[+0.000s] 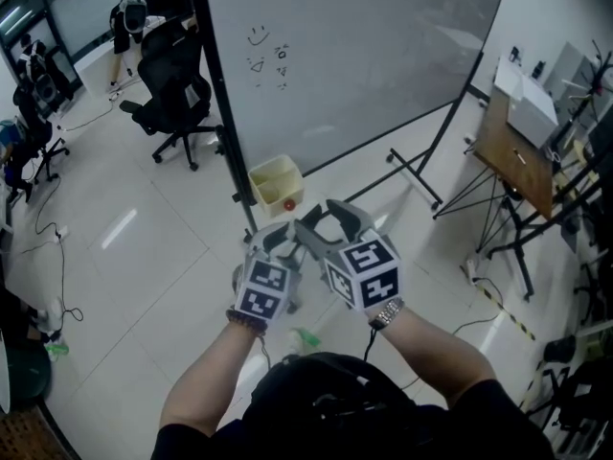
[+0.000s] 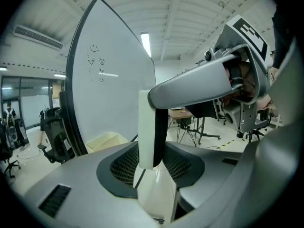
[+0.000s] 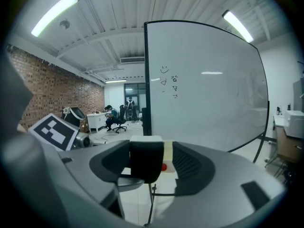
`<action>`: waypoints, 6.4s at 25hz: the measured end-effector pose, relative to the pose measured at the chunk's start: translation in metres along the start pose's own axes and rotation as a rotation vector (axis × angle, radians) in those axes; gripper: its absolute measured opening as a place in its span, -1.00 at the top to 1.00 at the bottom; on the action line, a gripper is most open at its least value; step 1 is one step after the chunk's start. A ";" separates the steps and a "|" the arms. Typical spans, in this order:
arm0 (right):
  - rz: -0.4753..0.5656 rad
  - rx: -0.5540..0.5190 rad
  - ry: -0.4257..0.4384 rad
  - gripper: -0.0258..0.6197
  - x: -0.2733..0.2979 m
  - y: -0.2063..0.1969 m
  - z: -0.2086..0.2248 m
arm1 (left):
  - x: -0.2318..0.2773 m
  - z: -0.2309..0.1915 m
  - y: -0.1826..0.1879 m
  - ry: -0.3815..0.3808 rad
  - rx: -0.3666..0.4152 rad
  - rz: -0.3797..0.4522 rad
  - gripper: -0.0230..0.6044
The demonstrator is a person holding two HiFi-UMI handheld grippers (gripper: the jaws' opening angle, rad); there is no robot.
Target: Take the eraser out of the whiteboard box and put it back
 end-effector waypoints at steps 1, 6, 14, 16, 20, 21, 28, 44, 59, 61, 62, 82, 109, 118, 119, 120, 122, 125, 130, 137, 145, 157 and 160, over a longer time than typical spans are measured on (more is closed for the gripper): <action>0.008 0.004 -0.003 -0.05 0.001 0.003 0.001 | 0.001 -0.004 0.002 0.006 0.009 0.004 0.43; 0.088 0.044 0.004 -0.05 0.003 0.019 0.004 | 0.007 -0.030 0.007 0.025 0.011 -0.005 0.44; 0.073 0.065 -0.020 -0.05 0.024 0.029 0.009 | 0.016 -0.070 0.013 0.033 0.004 -0.009 0.44; 0.069 0.071 -0.025 -0.05 0.028 0.030 0.009 | 0.018 -0.079 0.015 0.037 0.006 -0.008 0.44; 0.060 0.080 -0.042 -0.03 0.038 0.032 0.011 | 0.022 -0.097 0.020 0.045 0.010 -0.001 0.44; 0.057 0.080 -0.048 -0.01 0.040 0.032 0.012 | 0.023 -0.101 0.022 0.048 0.012 0.001 0.44; 0.001 0.092 -0.096 0.06 0.058 0.025 0.019 | 0.035 -0.124 0.029 0.070 0.053 0.000 0.44; -0.034 0.084 -0.077 0.06 0.083 0.025 0.040 | 0.069 -0.151 0.037 0.143 0.112 -0.037 0.43; -0.045 0.078 -0.038 0.06 0.096 0.026 0.064 | 0.096 -0.152 0.036 0.176 0.138 -0.112 0.43; -0.048 0.085 -0.032 0.06 0.098 0.024 0.066 | 0.099 -0.153 0.034 0.191 0.139 -0.129 0.40; -0.048 0.087 -0.030 0.06 0.099 0.024 0.067 | 0.100 -0.153 0.034 0.199 0.139 -0.133 0.39; -0.049 0.073 -0.011 0.06 0.101 0.025 0.060 | 0.094 -0.145 0.028 0.187 0.127 -0.122 0.35; -0.023 0.043 -0.072 0.39 0.066 0.017 0.016 | 0.030 -0.111 0.016 0.126 0.078 -0.032 0.56; -0.021 0.012 -0.038 0.45 0.034 -0.001 0.010 | 0.008 -0.075 0.008 0.166 0.035 -0.033 0.64; -0.021 0.007 -0.033 0.46 0.030 -0.003 0.008 | 0.005 -0.070 0.006 0.169 0.029 -0.034 0.69; -0.021 0.003 -0.028 0.47 0.026 -0.005 0.007 | 0.003 -0.066 0.004 0.169 0.021 -0.036 0.70; -0.019 -0.006 -0.017 0.48 0.019 -0.009 0.004 | -0.002 -0.057 0.000 0.166 -0.007 -0.040 0.70; -0.016 -0.015 -0.007 0.51 0.005 -0.016 0.002 | -0.010 -0.043 -0.001 0.175 -0.026 -0.034 0.76; -0.005 -0.023 0.010 0.56 -0.018 -0.030 -0.001 | -0.022 -0.015 -0.007 0.193 -0.043 -0.045 0.77; 0.006 -0.051 0.035 0.63 -0.049 -0.047 -0.007 | -0.039 0.021 -0.011 0.226 -0.056 -0.047 0.77; 0.018 -0.085 0.052 0.71 -0.084 -0.066 -0.016 | -0.062 0.060 -0.010 0.252 -0.071 -0.027 0.83; 0.030 -0.106 0.093 0.83 -0.107 -0.083 -0.036 | -0.090 0.095 -0.020 0.266 -0.079 -0.020 0.88; 0.036 -0.112 0.100 0.84 -0.109 -0.082 -0.043 | -0.098 0.096 -0.022 0.269 -0.083 -0.015 0.90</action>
Point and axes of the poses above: the fingertips, and each gripper's own axes: x forward along the fingers, z to its right, y out of its top, the point moved 4 cm from there along -x, backward along the fingers, and after that the axes turned 15 degrees about -z, right-handed, at the moved point
